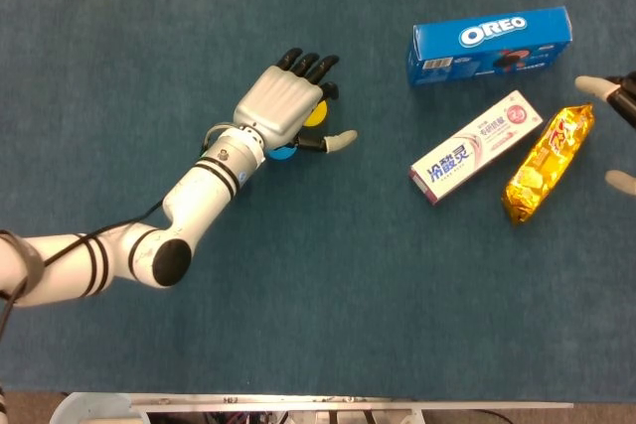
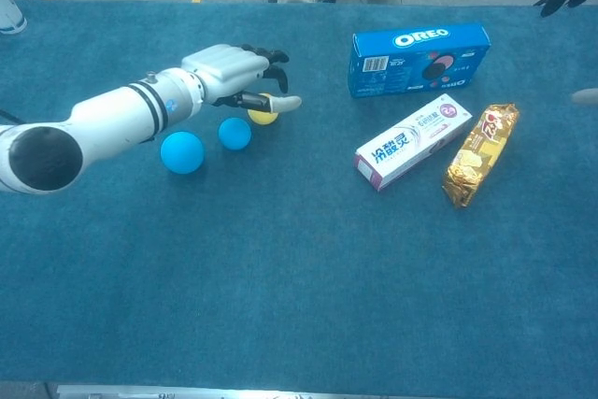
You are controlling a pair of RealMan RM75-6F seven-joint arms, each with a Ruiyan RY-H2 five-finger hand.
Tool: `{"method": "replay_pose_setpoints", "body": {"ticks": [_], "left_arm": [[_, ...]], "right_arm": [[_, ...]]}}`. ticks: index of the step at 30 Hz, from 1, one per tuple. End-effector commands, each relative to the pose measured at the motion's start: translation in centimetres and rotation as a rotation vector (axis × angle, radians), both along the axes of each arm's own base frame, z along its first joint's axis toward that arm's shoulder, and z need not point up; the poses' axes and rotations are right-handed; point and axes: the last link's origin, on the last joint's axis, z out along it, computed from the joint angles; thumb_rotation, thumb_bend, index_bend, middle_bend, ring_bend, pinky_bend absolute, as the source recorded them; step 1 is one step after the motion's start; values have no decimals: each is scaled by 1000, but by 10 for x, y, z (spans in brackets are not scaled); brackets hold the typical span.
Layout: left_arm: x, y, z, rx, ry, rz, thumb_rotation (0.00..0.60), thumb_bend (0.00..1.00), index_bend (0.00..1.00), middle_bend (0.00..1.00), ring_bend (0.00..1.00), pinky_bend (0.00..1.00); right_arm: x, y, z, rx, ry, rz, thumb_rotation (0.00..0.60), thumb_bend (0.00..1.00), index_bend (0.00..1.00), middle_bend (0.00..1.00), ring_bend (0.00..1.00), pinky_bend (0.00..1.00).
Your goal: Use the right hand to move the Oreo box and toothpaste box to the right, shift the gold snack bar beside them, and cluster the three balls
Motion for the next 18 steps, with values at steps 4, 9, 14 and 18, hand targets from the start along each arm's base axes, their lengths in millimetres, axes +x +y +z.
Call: {"method": "replay_pose_setpoints", "body": {"ticks": [4,9,14,18], "left_arm": [[-3,5,-15,2,33,22,9,175,226,0,0,0],[-9,6,-20,0,69,33,8,175,226,0,0,0],[-17,5,-12,10,101,27,9,176,226,0,0,0],[-25,2,0,19,131,15,9,175,227,0,0,0]], "right_arm": [[-2,0,0,-2,-1,-7,600,0,196,334,288,529],[-4,1,1,-9,-2,-14,600,0,196,335,288,529],[-4,1,2,-12,-6,-12,600,0,196,334,288,529],[-3,1,2,-13,-11,-7,600,0,196,334,288,529]]}}
